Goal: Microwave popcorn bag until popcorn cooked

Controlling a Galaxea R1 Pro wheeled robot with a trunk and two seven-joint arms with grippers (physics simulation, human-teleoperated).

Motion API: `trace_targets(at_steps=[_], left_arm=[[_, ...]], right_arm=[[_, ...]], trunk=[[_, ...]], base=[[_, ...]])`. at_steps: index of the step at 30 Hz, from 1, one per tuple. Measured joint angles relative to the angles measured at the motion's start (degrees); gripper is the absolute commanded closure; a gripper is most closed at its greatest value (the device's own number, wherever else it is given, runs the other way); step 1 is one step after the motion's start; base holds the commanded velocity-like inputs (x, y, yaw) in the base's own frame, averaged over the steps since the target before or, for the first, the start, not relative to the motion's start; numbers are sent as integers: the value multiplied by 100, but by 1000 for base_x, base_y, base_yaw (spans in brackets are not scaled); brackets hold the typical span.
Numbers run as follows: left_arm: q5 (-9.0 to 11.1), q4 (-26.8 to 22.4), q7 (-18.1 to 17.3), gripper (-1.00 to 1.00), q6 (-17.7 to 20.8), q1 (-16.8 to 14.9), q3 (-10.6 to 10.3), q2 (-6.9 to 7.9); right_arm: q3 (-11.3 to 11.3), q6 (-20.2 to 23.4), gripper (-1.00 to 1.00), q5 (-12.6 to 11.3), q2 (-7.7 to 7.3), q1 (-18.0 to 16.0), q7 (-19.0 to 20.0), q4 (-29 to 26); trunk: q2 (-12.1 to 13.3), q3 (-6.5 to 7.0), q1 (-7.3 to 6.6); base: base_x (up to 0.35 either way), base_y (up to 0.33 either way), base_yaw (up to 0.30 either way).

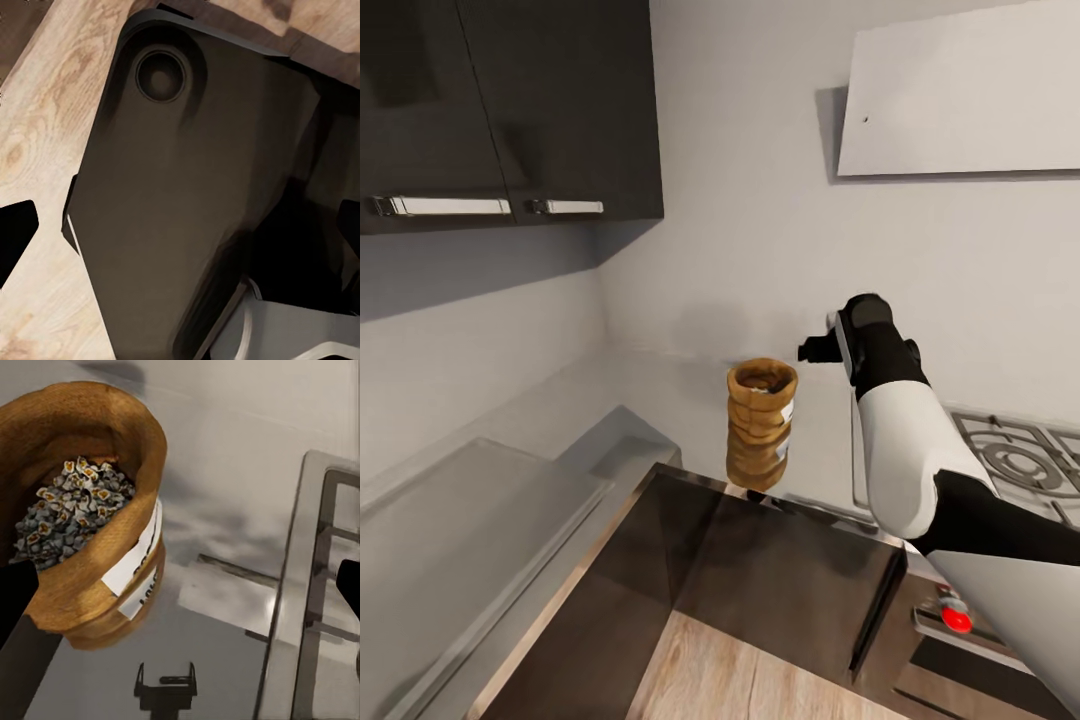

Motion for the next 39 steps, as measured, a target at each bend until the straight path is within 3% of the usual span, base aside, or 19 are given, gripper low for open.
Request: trace_targets(at_steps=[16,39], left_arm=[[-6,6,-5,-100,1,0,-8,13],[-16,6,-9,-100,0,0,-12,13]], right_arm=[[16,0,-100,0,0,0,-34,826],[11,0,-100,-41,0,0,-24,890]], trunk=[[0,0,0],[0,0,0]], base=[[166,0,0],[92,0,0]])
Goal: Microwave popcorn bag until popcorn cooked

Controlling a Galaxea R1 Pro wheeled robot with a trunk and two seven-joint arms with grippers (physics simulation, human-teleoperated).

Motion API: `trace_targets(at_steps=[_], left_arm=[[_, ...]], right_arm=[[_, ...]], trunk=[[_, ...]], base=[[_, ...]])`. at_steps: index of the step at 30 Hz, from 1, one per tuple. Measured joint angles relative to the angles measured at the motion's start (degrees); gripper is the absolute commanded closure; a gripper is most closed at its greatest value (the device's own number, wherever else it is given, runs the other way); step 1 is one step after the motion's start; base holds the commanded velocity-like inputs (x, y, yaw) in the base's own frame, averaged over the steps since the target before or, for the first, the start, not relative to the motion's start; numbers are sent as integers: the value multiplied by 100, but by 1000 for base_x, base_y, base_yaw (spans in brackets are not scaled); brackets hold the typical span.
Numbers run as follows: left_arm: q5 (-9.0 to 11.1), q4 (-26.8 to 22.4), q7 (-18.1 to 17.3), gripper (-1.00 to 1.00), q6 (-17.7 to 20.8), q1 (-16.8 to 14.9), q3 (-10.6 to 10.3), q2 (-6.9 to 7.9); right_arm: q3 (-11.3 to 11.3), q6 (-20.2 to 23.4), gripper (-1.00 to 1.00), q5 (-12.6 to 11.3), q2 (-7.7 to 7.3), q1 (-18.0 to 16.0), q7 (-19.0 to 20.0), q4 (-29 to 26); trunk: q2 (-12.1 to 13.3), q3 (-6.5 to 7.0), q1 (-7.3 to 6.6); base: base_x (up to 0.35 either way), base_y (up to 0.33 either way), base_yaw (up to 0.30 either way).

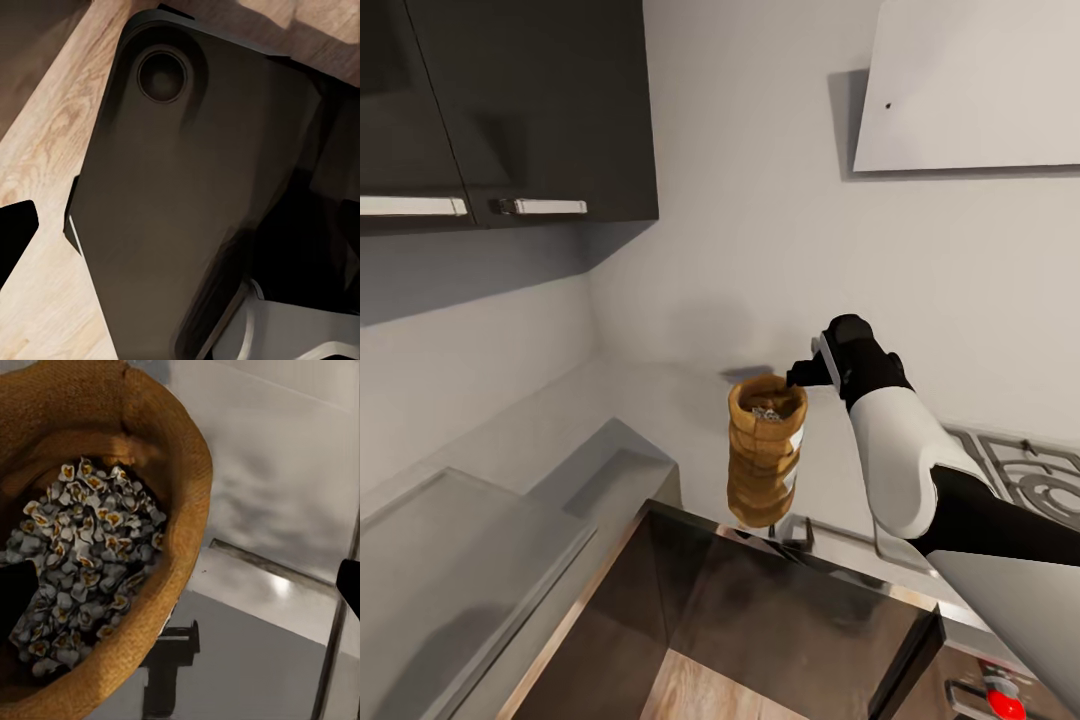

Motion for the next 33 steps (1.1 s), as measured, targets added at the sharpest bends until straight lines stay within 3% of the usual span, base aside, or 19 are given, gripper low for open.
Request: trace_targets(at_steps=[11,17,24,33], left_arm=[[1,0,1,-100,-1,0,5,0],[1,0,0,-100,-3,0,4,0],[-3,0,-3,-100,-2,0,0,0],[0,0,-2,-100,0,0,4,0]], right_arm=[[-10,-2,-100,-26,1,-1,2,433],[-19,-3,-100,-479,1,-1,-5,439],[-19,-4,-100,-593,1,92,-29,438],[-30,-153,-100,-619,1,185,-348,446]], trunk=[[0,0,0],[0,0,0],[0,0,0],[0,0,0]], base=[[1,0,0],[0,0,0],[0,0,0],[0,0,0]])
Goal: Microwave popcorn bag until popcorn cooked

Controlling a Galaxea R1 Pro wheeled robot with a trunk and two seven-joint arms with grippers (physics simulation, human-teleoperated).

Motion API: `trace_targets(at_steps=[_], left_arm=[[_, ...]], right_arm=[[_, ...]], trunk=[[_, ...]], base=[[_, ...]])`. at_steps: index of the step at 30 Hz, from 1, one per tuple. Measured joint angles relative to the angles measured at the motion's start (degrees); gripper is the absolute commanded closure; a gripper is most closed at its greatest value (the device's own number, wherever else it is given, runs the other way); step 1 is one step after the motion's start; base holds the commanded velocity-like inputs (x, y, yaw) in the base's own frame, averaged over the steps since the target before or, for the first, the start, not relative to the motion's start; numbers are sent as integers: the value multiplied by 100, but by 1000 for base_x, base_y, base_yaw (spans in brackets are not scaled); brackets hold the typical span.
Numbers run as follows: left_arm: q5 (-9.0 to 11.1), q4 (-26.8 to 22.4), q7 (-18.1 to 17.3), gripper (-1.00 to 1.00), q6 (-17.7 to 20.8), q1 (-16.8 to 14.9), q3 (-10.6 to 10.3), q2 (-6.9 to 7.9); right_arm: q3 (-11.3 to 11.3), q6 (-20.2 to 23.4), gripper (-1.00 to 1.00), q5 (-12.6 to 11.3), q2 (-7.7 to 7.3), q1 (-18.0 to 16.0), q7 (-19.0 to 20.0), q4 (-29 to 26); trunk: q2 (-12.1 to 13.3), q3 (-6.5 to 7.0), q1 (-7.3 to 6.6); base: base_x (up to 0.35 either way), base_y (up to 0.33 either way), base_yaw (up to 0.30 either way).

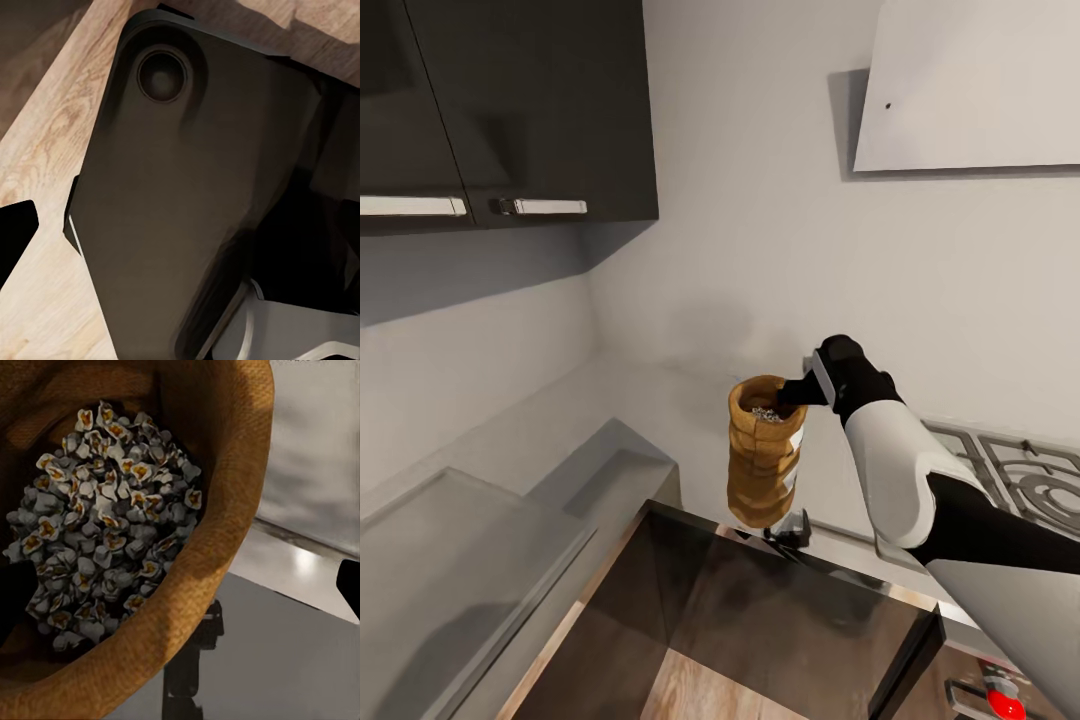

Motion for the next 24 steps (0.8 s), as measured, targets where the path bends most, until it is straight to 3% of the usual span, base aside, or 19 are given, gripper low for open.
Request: trace_targets(at_steps=[9,16,21,24], left_arm=[[0,0,0,-100,0,0,0,0],[0,0,0,-100,-2,0,0,0],[0,0,1,-100,-3,0,0,0],[-1,0,0,-100,-4,0,0,0]], right_arm=[[-133,-55,-100,-294,0,67,-16,1],[-335,-228,-100,-312,0,138,-18,-7],[-703,-282,-100,-301,-1,150,-172,-2],[-733,-314,-100,-294,-1,230,-263,0]], trunk=[[0,0,0],[0,0,0],[0,0,0],[0,0,0]], base=[[0,0,0],[0,0,0],[0,0,0],[0,0,0]])
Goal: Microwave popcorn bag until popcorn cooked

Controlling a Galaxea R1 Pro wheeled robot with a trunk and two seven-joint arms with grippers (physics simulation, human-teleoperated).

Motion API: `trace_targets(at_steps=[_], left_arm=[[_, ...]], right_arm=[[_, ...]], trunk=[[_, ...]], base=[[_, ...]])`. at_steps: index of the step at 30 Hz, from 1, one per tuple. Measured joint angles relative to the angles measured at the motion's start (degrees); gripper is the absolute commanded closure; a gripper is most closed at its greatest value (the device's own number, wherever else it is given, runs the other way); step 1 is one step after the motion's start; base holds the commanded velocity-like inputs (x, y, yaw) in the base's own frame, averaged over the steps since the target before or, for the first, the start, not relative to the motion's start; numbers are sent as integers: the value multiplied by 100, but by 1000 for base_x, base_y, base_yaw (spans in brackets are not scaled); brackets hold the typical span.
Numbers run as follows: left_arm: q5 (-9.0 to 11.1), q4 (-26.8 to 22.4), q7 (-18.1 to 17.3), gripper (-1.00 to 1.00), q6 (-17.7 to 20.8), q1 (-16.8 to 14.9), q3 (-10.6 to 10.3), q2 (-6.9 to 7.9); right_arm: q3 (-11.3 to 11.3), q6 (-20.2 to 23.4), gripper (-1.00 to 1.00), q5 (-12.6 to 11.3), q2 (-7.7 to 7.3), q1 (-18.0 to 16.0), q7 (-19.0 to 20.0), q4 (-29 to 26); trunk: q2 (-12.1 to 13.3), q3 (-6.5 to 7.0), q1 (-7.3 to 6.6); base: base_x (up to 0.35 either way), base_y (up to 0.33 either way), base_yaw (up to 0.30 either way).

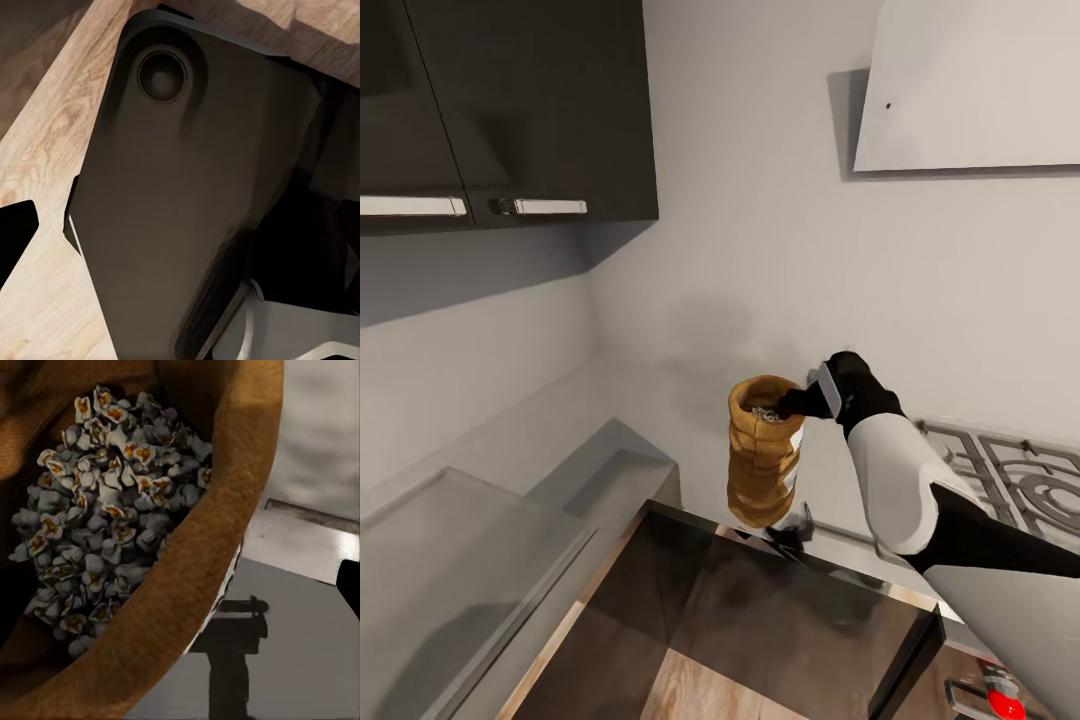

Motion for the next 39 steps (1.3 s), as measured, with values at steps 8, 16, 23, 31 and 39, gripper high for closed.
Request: trace_targets(at_steps=[8,16,23,31,39], left_arm=[[0,0,-3,-100,0,0,0,0],[-3,0,0,-100,1,0,0,0],[-1,0,1,-100,-1,0,0,0],[-2,0,-2,-100,0,0,0,0],[-5,0,0,-100,0,0,0,0]], right_arm=[[-3,-66,-100,-4,1,33,-25,259],[-2,-335,100,21,1,32,-26,577],[-2,-332,100,23,1,32,-28,550],[26,457,100,56,0,31,-34,190],[148,466,100,88,0,33,-46,-662]], trunk=[[0,0,0],[0,0,0],[0,0,0],[-1,1,0],[0,0,0]], base=[[0,0,0],[0,0,0],[0,0,0],[0,0,0],[0,0,0]])
